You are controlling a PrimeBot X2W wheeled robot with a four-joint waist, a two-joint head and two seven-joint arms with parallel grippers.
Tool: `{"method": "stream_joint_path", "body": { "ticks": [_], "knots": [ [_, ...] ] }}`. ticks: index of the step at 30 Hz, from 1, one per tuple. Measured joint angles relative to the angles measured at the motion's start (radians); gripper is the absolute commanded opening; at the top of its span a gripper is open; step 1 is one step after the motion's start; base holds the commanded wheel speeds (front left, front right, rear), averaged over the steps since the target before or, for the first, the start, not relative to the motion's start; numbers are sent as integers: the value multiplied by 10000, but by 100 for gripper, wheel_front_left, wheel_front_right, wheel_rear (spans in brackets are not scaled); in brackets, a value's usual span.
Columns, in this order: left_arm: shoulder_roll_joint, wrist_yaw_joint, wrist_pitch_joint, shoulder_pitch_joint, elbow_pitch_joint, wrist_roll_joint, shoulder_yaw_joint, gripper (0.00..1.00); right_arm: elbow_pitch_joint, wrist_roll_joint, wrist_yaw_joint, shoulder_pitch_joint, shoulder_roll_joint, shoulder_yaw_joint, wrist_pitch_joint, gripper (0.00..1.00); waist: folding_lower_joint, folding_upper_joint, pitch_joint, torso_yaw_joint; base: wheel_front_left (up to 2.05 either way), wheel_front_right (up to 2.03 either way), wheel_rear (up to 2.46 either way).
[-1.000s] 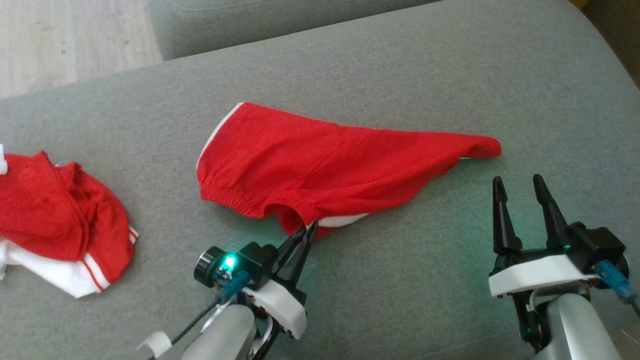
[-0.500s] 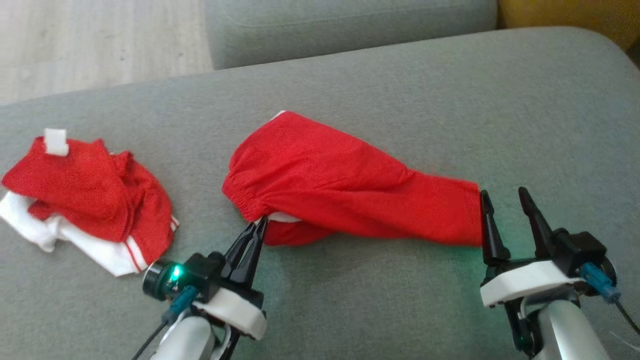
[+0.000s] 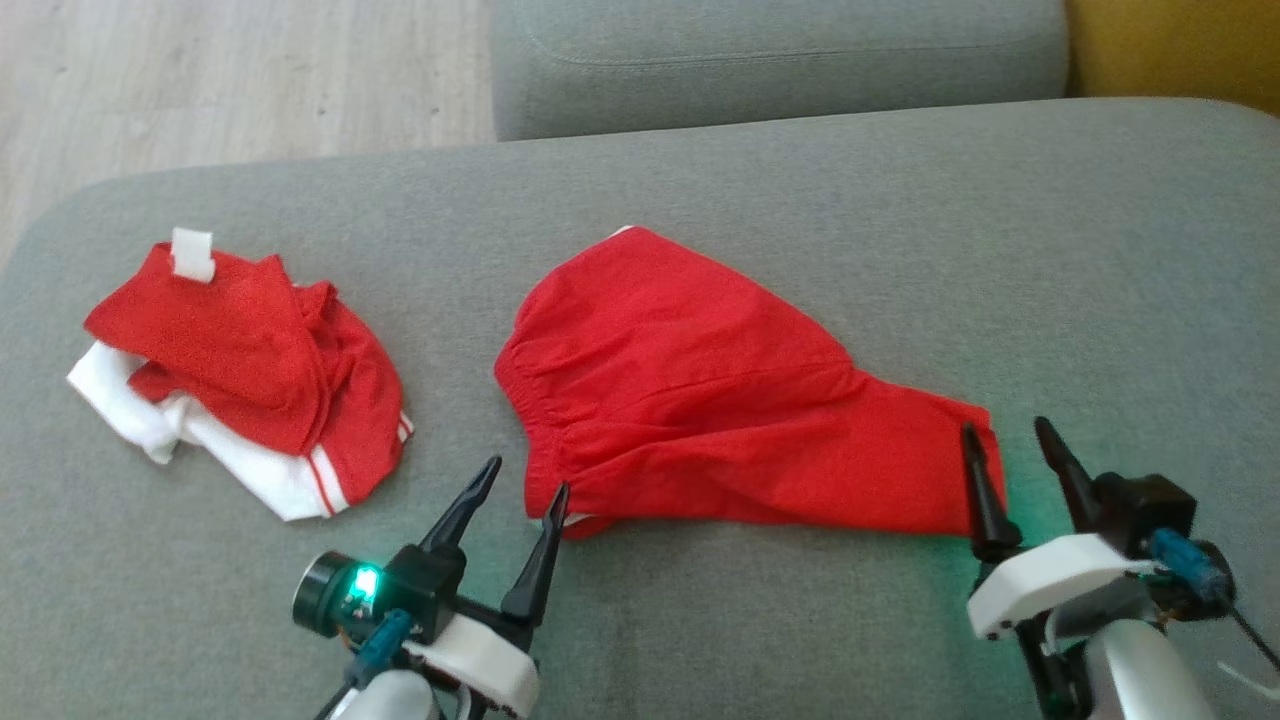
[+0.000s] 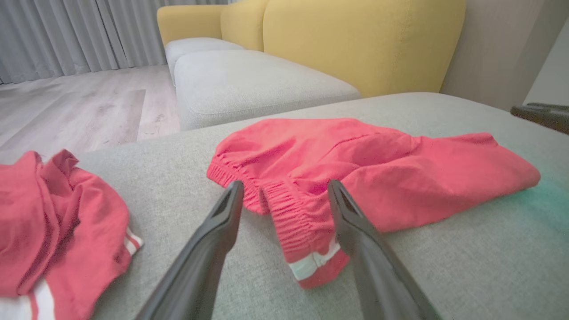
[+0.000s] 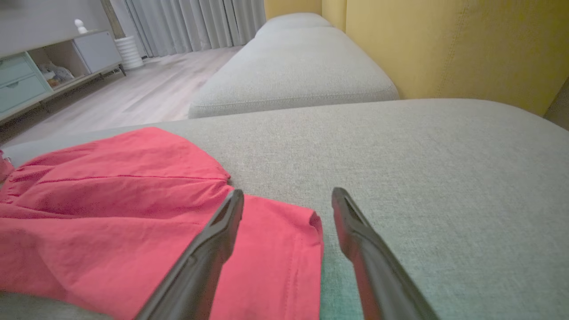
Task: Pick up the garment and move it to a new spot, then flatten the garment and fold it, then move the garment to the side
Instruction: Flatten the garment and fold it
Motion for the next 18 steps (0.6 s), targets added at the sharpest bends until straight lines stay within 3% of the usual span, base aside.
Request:
{"method": "stream_joint_path", "body": {
  "ticks": [9,17,18],
  "knots": [
    [-274,73,0,3,-612,0,207,100,836,-391,0,-779,-2,-1034,1442,100,1,0,173,398,0,0,0],
    [-422,27,0,36,-700,104,211,100,2224,-280,0,-1907,-6,-1118,2784,100,1,0,462,732,0,0,0],
    [-441,-19,0,36,-700,104,217,100,2368,-280,0,-1964,-6,-1106,2888,76,1,0,488,762,0,0,0]
  ]
}}
